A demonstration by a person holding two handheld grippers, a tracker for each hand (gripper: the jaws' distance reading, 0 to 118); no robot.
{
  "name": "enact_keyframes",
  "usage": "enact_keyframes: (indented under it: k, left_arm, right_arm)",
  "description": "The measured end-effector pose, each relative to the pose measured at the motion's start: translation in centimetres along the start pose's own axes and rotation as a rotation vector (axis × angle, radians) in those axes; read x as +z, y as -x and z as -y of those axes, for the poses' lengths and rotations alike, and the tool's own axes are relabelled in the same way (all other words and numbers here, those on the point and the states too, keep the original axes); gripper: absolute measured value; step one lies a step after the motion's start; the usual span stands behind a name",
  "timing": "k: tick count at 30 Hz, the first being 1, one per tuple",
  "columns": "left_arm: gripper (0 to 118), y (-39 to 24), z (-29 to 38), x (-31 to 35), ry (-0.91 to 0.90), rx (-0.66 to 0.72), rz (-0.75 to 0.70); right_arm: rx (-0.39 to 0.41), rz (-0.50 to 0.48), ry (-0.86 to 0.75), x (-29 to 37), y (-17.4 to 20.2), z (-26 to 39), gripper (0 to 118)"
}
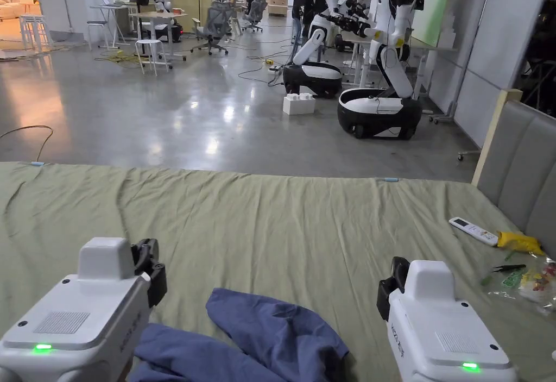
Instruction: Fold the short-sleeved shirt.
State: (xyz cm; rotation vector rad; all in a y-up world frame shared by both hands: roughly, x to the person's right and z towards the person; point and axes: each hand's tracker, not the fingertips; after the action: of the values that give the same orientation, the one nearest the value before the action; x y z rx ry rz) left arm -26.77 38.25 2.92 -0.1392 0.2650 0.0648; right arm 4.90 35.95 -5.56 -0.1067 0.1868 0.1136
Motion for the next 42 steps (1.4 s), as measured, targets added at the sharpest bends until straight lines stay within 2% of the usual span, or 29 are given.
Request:
enact_keyframes:
  k: [9, 18, 20, 25, 28, 31, 32, 33, 37, 39, 41, 42]
  left_arm:
    - [0, 3.3, 0.5, 0.7, 0.047, 0.012, -0.079]
    - [0, 8.8, 4.8, -3.3, 0.341, 0.112, -0.067]
    - [0, 9.8, 6.5, -5.2, 0.458, 0.129, -0.032]
    - [1, 11.6, 9.1, -9.6, 0.585, 0.217, -0.015]
    - [11, 11.9, 9.9, -11.9, 0.649, 0.223, -0.029]
    - [64, 11.8, 10.7, -14.7, 0.741, 0.204, -0.001]
    - [75, 11.7, 11.1, -15.6, 0.776, 0.201, 0.003]
    - [80, 11.6, 11.3, -16.1, 0.794, 0.197, -0.006]
    - [81, 11.4, 13.6, -19.5, 0.859, 0.16, -0.094]
    - [79, 10.7, 13.8, -19.2, 0.878, 0.124, -0.128]
    - [63, 10.0, 14.3, -19.2, 0.883, 0.103, -0.119]
    - [59, 9.7, 14.4, -18.9, 0.859, 0.08, -0.121]
  right_arm:
    - [0.011, -0.007, -0.035, 0.0, 0.4, -0.7, 2]
    - [0.034, -0.014, 0.014, -0.9, -0.3, 0.5, 2]
    - [0.031, -0.014, 0.03, -1.3, -0.4, 1.0, 2]
    - [0.034, -0.021, 0.072, -2.5, -0.4, 2.1, 2]
    - [0.05, -0.025, 0.092, -3.3, -0.4, 2.7, 2]
    - [0.063, -0.024, 0.117, -4.1, -0.5, 3.3, 2]
    - [0.065, -0.022, 0.129, -4.5, -0.5, 3.6, 2]
    - [0.065, -0.02, 0.139, -4.8, -0.6, 4.0, 2]
    - [0.065, -0.018, 0.188, -6.1, -0.9, 5.3, 2]
    - [0.075, -0.015, 0.203, -6.5, -0.9, 5.8, 2]
    - [0.084, -0.012, 0.218, -6.9, -1.1, 6.3, 2]
    - [0.086, -0.012, 0.223, -7.0, -1.2, 6.5, 2]
